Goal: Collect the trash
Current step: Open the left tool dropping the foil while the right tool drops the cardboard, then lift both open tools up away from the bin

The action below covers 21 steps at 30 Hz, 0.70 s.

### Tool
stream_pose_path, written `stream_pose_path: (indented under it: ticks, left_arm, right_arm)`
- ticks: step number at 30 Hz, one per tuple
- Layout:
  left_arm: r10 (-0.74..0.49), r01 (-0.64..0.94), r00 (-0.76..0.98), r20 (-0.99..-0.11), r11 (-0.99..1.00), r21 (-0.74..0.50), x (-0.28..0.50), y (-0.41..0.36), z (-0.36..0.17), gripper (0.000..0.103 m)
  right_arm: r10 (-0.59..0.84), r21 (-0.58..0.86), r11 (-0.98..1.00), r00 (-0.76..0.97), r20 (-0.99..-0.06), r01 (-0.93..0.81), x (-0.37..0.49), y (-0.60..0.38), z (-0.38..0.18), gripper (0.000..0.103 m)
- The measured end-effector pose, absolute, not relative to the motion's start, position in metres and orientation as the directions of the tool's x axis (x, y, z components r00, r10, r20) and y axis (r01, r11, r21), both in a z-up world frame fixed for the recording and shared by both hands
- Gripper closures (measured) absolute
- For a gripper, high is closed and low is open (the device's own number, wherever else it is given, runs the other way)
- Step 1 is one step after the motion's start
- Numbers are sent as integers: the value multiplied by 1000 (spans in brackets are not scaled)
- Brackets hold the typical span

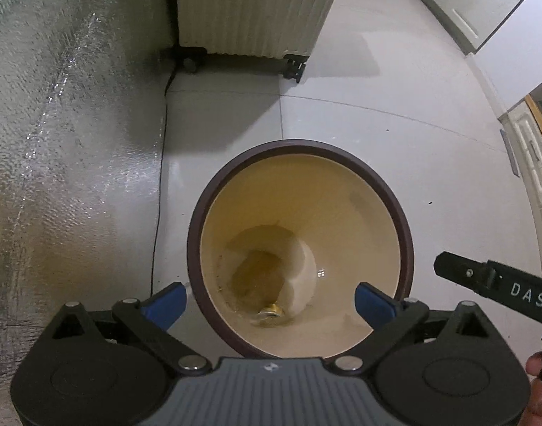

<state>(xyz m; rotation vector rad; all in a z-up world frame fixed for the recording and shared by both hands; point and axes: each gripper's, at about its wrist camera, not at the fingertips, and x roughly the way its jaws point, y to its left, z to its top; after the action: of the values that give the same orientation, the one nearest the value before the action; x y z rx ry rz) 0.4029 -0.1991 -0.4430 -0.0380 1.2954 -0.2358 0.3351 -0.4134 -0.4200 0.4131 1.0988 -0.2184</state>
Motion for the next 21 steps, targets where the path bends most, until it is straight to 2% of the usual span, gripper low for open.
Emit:
stream_pose_path:
  ticks: [3, 5, 12, 14, 21]
  left_arm:
    - [-179, 150, 250, -951, 978, -145, 403, -197, -442, 3]
    - [-167, 150, 252, -953, 980, -132, 403, -196, -441, 3]
    - [-133, 142, 246, -960, 985, -100, 401, -194, -437, 3]
    - [-119, 148, 247, -962, 985, -84, 399, -193, -435, 3]
    - [-86, 154, 276, -957, 987, -44, 390, -191, -423, 0]
  right_arm:
    - [28, 195, 915, 429, -903, 352, 334, -413, -421, 45]
    - [21, 170, 931, 417, -909, 323, 334, -410, -421, 37]
    - [16, 139, 952, 409, -912, 271, 328, -409, -417, 25]
    - [14, 135, 955, 412, -911, 265, 327, -410, -414, 18]
    - [-2, 108, 965, 417, -909, 240, 318, -412, -406, 4]
